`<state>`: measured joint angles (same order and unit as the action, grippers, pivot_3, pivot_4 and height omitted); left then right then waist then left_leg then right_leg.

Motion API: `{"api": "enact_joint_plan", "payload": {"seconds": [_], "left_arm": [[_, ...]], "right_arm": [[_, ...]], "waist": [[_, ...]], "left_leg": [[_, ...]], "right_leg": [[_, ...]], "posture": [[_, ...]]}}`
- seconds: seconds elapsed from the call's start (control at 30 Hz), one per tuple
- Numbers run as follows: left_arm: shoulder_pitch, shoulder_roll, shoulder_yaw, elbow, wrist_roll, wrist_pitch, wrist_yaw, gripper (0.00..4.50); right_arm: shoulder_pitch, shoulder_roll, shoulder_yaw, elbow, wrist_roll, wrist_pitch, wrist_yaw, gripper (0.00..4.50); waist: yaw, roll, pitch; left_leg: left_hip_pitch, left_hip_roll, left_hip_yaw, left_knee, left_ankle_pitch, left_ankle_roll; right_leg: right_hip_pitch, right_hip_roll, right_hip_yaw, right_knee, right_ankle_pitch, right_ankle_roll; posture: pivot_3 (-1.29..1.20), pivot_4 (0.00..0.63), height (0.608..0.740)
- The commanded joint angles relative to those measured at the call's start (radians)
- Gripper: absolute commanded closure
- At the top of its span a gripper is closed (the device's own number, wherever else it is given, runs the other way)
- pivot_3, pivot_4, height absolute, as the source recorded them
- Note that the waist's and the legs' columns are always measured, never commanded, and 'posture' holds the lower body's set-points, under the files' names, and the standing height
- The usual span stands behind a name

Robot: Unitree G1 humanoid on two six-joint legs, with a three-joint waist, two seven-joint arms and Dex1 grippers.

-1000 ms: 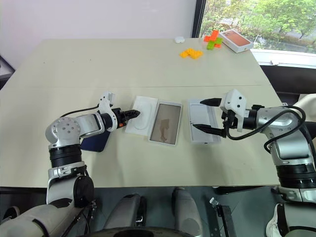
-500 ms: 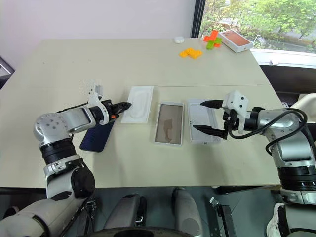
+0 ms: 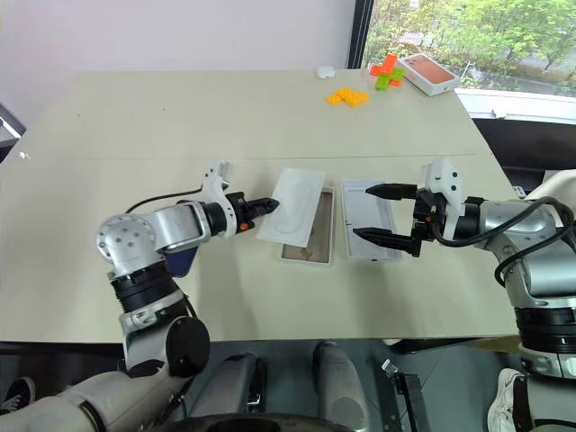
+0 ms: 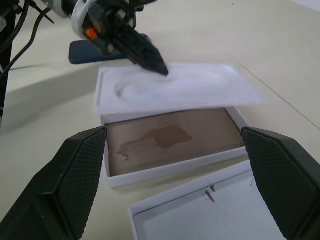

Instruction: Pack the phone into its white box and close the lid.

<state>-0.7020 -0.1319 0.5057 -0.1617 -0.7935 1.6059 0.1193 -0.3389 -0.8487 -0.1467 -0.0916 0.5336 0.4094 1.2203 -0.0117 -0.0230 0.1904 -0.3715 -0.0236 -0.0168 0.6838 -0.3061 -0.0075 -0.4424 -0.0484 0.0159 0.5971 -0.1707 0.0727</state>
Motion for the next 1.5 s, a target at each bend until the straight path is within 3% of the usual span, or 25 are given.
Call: {"api": "enact_joint_plan", "payload": {"seconds": [0.03, 0.2, 0.97, 1.07, 1.3, 1.5], "left_arm": [[0.013, -0.007, -0.074, -0.055, 0.017, 0.007, 0.000, 4.43], [0.043, 0.005, -0.151, -0.065, 0.090, -0.037, -0.002, 4.43], [0.078, -0.048, -0.229, -0.036, 0.210, -0.168, -0.034, 4.43], [0.072, -0.055, -0.221, -0.041, 0.197, -0.158, -0.046, 3.50], [0.027, -0.021, -0.200, -0.062, 0.150, -0.045, -0.112, 0.11], [-0.029, 0.026, -0.152, -0.065, 0.131, 0.008, -0.155, 0.11]], "right_arm": [[0.004, -0.018, -0.021, -0.036, 0.005, 0.000, -0.006, 0.00], [0.011, -0.020, -0.023, -0.043, 0.005, 0.000, -0.019, 0.00], [0.008, -0.021, -0.020, -0.052, -0.001, 0.004, -0.042, 0.00], [0.008, -0.019, -0.018, -0.048, -0.005, 0.000, -0.043, 0.00], [0.004, -0.010, -0.010, -0.038, -0.015, -0.003, -0.048, 0.00], [-0.004, 0.002, 0.000, -0.027, -0.022, -0.011, -0.053, 0.00]], "waist": [[0.001, 0.000, 0.000], [0.001, 0.000, 0.000], [0.002, 0.000, 0.000], [0.002, 0.000, 0.000], [0.002, 0.000, 0.000], [0.000, 0.000, 0.000]], "left_leg": [[0.000, 0.000, 0.000, 0.000, 0.000, 0.000], [0.000, 0.000, 0.000, 0.000, 0.000, 0.000], [0.000, 0.000, 0.000, 0.000, 0.000, 0.000], [0.000, 0.000, 0.000, 0.000, 0.000, 0.000], [0.000, 0.000, 0.000, 0.000, 0.000, 0.000], [0.000, 0.000, 0.000, 0.000, 0.000, 0.000]], "right_leg": [[0.000, 0.000, 0.000, 0.000, 0.000, 0.000], [0.000, 0.000, 0.000, 0.000, 0.000, 0.000], [0.000, 0.000, 0.000, 0.000, 0.000, 0.000], [0.000, 0.000, 0.000, 0.000, 0.000, 0.000], [0.000, 0.000, 0.000, 0.000, 0.000, 0.000], [0.000, 0.001, 0.000, 0.000, 0.000, 0.000]], "posture": [[0.00, 0.150, 0.740], [0.00, 0.150, 0.740], [0.00, 0.150, 0.740], [0.00, 0.150, 0.740], [0.00, 0.150, 0.740], [0.00, 0.150, 0.740]]}}
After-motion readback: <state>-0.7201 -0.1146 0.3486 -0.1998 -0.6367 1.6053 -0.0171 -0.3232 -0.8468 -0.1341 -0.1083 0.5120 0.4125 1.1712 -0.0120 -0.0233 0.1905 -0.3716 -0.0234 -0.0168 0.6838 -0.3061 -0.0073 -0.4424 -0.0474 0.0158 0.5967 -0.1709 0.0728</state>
